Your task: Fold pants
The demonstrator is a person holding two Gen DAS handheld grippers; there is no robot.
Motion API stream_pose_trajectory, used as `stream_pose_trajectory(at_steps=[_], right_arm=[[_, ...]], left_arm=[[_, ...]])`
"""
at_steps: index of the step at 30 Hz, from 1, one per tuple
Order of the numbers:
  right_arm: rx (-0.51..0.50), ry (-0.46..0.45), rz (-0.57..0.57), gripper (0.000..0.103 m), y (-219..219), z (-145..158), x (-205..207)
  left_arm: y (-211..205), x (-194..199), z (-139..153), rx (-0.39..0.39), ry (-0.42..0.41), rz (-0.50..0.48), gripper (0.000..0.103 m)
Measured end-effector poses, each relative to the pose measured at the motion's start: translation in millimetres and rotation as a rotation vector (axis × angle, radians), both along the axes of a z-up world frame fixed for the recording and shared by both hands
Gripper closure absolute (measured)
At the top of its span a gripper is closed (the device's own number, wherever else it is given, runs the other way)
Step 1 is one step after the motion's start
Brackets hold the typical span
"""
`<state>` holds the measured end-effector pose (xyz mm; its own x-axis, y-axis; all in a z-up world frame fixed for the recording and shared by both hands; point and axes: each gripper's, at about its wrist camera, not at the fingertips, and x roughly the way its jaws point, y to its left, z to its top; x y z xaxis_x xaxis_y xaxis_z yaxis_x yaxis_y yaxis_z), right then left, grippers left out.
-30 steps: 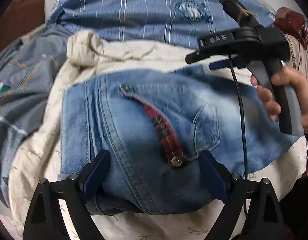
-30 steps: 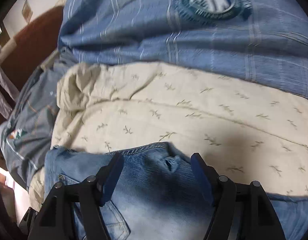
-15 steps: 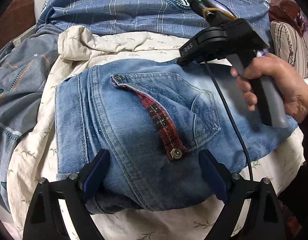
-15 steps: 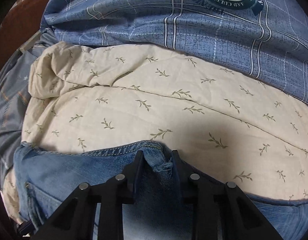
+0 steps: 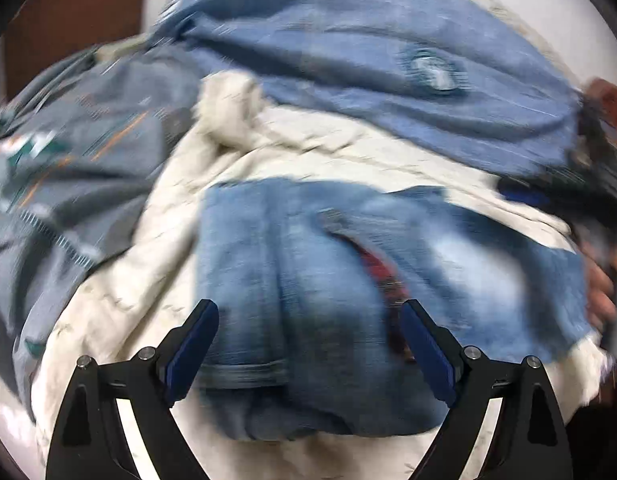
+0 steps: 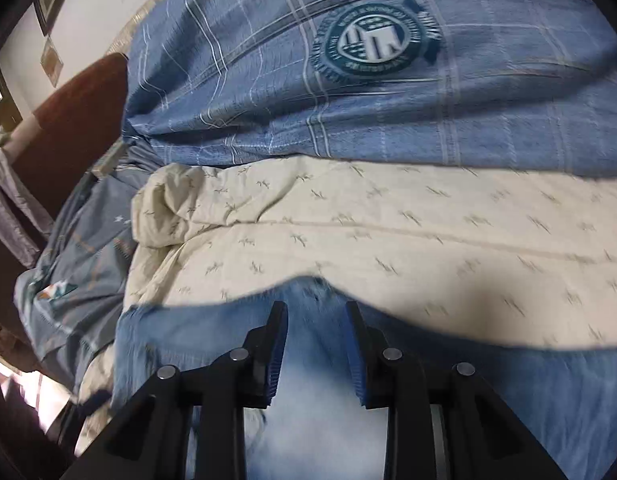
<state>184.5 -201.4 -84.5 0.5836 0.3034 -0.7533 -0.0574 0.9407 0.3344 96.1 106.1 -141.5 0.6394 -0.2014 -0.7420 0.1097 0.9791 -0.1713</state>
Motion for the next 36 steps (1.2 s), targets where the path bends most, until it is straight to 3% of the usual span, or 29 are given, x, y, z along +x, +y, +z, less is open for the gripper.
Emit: stream_pose_trajectory(at_steps=[5,11,18,21,23,24,26,30,32,36], right_arm=[[-0.019,0.055,-0.014,0.072,-30.8,-12.2,-56.5],[-0.016,0.113,-0.030,0.072,-47.9,-41.3,-112.8],[-0.053,0.117,-0.004,0.071,-30.7,-69.6,-140.8],[-0.133,0.049,0.042,0.063,-20.1,-72.9,-154.4],[-0.148,0.008,0.078,0.047,-16.8,-74.7,-162.5],[-0.163,-0.007,0.087,0.047,-15.6,-75.5,-165.6],[-0.202,-0.034,0.107,0.047,-13.1,-77.4,-170.5],[-0.229,-0.044,0.117,0.047,-12.1,-76.4,-172.4],[-0.223,-0.048,0.117,0.047,-14.3,-75.6,-173.4],[-0.151,-0.060,0.076,0.047,-25.8,-69.0,-175.2]], left_arm=[[8.8,8.9,-22.5,0.008,0.131,0.065,0.010],[0.6,3.1,-26.1,0.052,0.115,0.110,0.000],[-0.9,2.1,-28.7,0.052,0.080,0.134,0.000],[-2.5,-1.7,-28.8,0.076,0.062,0.128,0.000],[-2.7,0.9,-28.5,0.103,0.071,0.103,0.000],[-2.7,1.3,-27.6,0.127,0.069,0.100,0.000],[-7.3,-1.4,-23.9,0.204,0.036,0.110,0.000],[-36.9,-19.9,-9.4,0.441,-0.114,0.091,0.000],[-45.8,-30.6,2.5,0.441,-0.198,0.057,0.000],[-54.6,-53.7,25.7,0.319,-0.346,-0.041,0.000]])
